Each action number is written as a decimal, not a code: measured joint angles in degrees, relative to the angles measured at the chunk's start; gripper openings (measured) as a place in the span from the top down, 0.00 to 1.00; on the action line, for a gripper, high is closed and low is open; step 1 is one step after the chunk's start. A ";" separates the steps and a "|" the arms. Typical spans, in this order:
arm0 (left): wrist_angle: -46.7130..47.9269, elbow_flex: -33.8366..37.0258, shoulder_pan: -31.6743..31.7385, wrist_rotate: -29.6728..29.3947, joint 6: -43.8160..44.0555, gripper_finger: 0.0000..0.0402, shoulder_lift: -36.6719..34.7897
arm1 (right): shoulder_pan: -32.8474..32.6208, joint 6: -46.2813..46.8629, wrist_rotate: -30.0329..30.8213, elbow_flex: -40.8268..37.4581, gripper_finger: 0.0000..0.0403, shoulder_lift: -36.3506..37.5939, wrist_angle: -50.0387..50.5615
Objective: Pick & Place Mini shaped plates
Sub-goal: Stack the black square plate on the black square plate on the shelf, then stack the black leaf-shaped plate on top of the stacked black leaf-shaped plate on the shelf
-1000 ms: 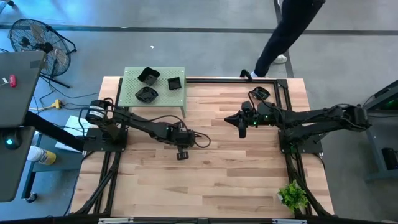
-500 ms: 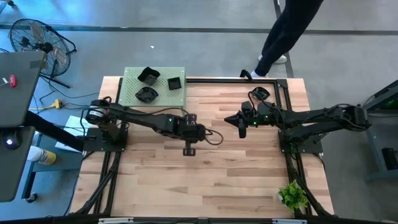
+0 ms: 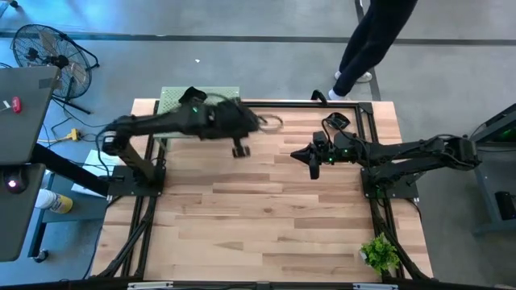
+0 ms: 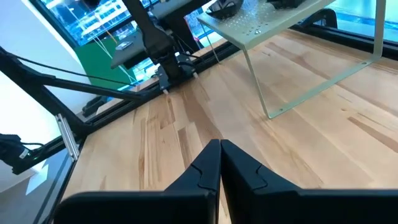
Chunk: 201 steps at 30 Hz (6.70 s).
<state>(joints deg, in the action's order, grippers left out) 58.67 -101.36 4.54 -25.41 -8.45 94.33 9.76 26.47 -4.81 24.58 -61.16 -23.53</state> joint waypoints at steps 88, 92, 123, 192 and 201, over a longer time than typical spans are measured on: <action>-39.16 46.64 11.56 21.81 19.47 1.00 -36.03 | 35.77 25.68 13.03 4.13 0.96 0.03 40.45; -39.05 47.08 11.56 21.82 19.47 1.00 -36.51 | 38.91 30.12 17.32 3.41 0.85 0.03 43.19; -37.46 47.12 11.58 22.02 17.75 1.00 -36.49 | 43.21 44.03 29.72 3.48 0.87 -21.14 36.74; -27.20 58.45 -5.81 17.07 36.92 1.00 -42.70 | -12.46 12.50 11.79 53.45 0.85 -59.85 22.19; -25.46 58.40 -9.50 11.15 55.52 1.00 -44.98 | -8.06 -2.92 12.31 52.18 0.80 -46.32 43.85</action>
<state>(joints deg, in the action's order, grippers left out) 33.21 -42.96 -4.97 -14.26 47.07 49.35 1.70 23.55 7.50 76.76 -107.48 20.32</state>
